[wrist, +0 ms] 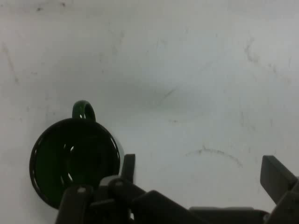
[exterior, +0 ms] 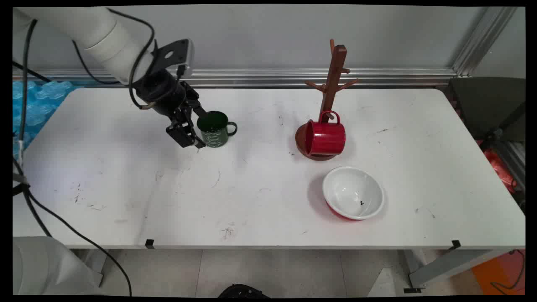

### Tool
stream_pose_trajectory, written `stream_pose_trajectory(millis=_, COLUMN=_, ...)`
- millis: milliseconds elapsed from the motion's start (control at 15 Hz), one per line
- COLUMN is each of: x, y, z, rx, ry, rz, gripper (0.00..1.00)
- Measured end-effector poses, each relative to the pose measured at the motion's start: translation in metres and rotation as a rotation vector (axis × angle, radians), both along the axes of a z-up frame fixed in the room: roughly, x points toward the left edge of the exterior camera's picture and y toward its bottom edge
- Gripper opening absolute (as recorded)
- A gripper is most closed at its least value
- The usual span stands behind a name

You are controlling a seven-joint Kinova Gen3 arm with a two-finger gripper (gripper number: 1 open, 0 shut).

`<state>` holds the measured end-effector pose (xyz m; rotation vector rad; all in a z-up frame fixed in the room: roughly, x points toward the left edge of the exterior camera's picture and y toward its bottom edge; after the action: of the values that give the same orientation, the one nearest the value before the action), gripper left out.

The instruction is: Pick up the red mug from the rack

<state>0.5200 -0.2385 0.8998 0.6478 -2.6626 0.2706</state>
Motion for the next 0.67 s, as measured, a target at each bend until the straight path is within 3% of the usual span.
stream_pose_trajectory(millis=667, x=0.013, y=-0.001, z=-0.025, rx=-0.024, ry=0.186, rz=0.106, gripper=1.0)
